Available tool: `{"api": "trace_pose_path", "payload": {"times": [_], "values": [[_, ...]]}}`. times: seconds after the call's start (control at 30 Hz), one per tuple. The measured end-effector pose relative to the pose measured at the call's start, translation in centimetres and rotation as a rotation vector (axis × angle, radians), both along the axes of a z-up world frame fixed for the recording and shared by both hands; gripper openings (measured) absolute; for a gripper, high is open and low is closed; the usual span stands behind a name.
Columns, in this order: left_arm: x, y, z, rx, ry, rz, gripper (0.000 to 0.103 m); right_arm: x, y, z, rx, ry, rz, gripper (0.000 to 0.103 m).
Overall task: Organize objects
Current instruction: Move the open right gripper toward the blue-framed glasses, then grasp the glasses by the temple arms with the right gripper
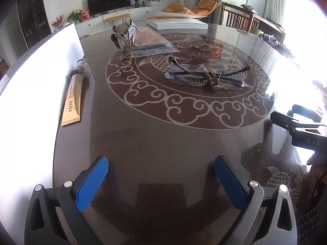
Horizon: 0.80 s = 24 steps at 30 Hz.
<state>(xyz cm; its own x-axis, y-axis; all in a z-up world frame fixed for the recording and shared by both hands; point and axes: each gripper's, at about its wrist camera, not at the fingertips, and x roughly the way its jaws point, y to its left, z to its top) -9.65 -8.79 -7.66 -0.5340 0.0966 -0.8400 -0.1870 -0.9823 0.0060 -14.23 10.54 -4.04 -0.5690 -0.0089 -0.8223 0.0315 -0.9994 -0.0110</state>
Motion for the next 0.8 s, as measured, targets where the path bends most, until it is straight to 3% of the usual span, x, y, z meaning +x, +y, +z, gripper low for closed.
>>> {"api": "trace_pose_path", "payload": {"times": [0.27,0.33,0.4,0.5,0.63,0.73,0.77,0.8], "values": [[0.2,-0.1,0.0,0.005,0.022,0.000,0.103,-0.5,-0.1,0.1,-0.010,-0.037,0.036,0.103],[0.2,-0.1,0.0,0.007,0.024,0.002,0.103,-1.1,-1.0,1.1,-0.058,-0.022,0.098,0.102],[0.2,-0.1,0.0,0.008,0.025,0.003,0.103,-2.1,-3.4,3.0,-0.038,0.027,0.179,0.102],[0.3,-0.1,0.0,0.008,0.025,0.003,0.103,-4.8,-9.0,5.4,-0.029,0.031,0.403,0.102],[0.2,-0.1,0.0,0.008,0.025,0.003,0.103,-7.2,-16.2,3.8,0.198,-0.042,0.680,0.102],[0.3,-0.1,0.0,0.008,0.025,0.003,0.103,-7.7,-17.0,1.7,0.282,-0.079,0.749,0.101],[0.3,-0.1,0.0,0.009,0.025,0.004,0.103,-7.9,-16.7,1.2,0.264,-0.100,0.748,0.094],[0.3,-0.1,0.0,0.008,0.025,0.003,0.103,-8.1,-16.1,0.8,0.230,-0.127,0.744,0.076]]}}
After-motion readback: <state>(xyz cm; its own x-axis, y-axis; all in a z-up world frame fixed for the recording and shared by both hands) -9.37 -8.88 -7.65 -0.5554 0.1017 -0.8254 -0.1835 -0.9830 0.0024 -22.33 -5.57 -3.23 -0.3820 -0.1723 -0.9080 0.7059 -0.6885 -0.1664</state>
